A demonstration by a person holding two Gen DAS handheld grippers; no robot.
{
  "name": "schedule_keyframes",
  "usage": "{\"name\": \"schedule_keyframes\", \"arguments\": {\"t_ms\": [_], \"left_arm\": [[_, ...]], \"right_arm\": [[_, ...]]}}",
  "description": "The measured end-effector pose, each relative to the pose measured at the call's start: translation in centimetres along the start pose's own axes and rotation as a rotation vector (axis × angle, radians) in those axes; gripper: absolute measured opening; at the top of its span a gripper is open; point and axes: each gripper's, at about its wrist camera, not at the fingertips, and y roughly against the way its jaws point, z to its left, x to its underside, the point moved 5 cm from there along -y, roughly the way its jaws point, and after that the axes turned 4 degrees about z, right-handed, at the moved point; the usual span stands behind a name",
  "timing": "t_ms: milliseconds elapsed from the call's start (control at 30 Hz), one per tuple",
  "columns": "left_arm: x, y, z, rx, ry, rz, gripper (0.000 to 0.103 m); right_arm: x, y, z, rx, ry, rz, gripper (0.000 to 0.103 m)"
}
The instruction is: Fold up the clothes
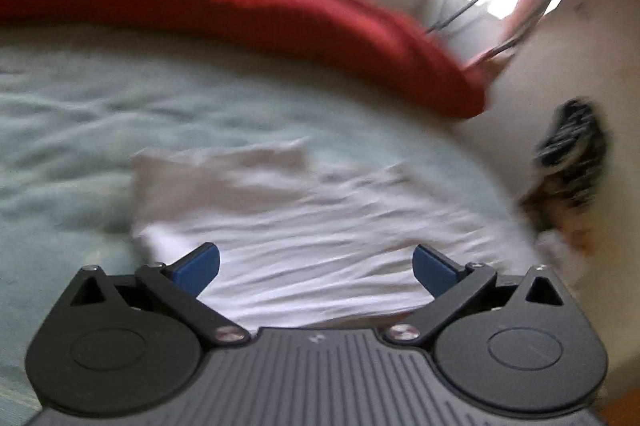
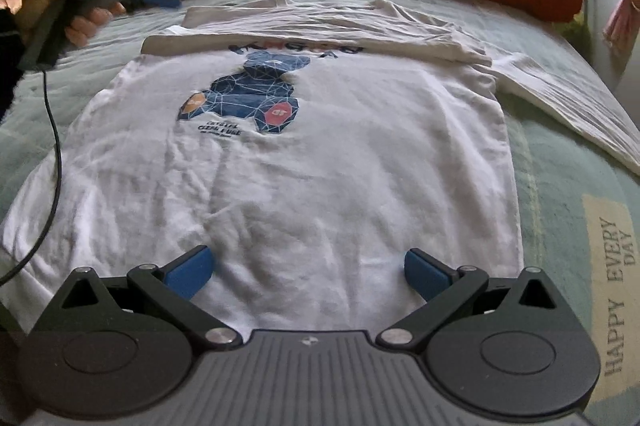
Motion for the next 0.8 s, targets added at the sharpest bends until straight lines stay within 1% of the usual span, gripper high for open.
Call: {"name": "schedule_keyframes", "arguments": {"t_ms": [33,67,167,200,267,333,433,533,600,667,700,800], "left_arm": [[0.6,-0.5,1.2,-0.089,0.007,0.028,0.102],[1.2,-0.4,1.9,-0.136,0.012,0.04,0.101],[2.7,2.3,2.7,-0.115,0.013,0.008,0.102],[3.1,3.2,2.5,-0.104,-0.003,-0.003,0.102],[3.5,4.9,0.8,-0.075,-0.077,-0.026,0.102],[4.2,6.4,-1.1,-0.044,-0.16,-0.042,0.102],[6.1,6.8,-4.6,0.012,-0.32,-0.033,0.102],[8.2,5.7,-6.4,0.048,-0.419,-0.017,0.102],[9.3,5.3,-6.5,0.068,-0.451,-0.006,0.102],[10.1,5.1,-6.2,0.082,-0.47,-0.004,0.102],[10.3,5.5,-6.0,0.088,-0.481,-0.024,0.102],[10.1,7.3,-5.3,0.124,-0.511,-0.106,0.102]], "right_arm": [[0.1,0.3,0.0,-0.004,-0.004,-0.001,0.103],[0.1,0.7,0.0,-0.008,-0.007,-0.004,0.103],[-0.1,1.8,-0.4,-0.039,-0.015,-0.034,0.103],[-0.5,2.2,-0.5,-0.058,-0.013,-0.048,0.103],[-1.6,2.9,-0.7,-0.096,-0.005,-0.077,0.103],[-3.4,3.0,-0.6,-0.109,0.022,-0.094,0.103],[-6.9,2.6,0.1,-0.116,0.083,-0.107,0.103],[-10.9,1.8,0.9,-0.131,0.152,-0.12,0.103],[-13.4,1.2,1.6,-0.149,0.216,-0.124,0.103],[-16.0,0.3,2.4,-0.204,0.273,-0.111,0.103],[-17.2,-0.3,3.0,-0.236,0.307,-0.105,0.103],[-20.6,-2.5,4.2,-0.363,0.347,-0.073,0.103]]}}
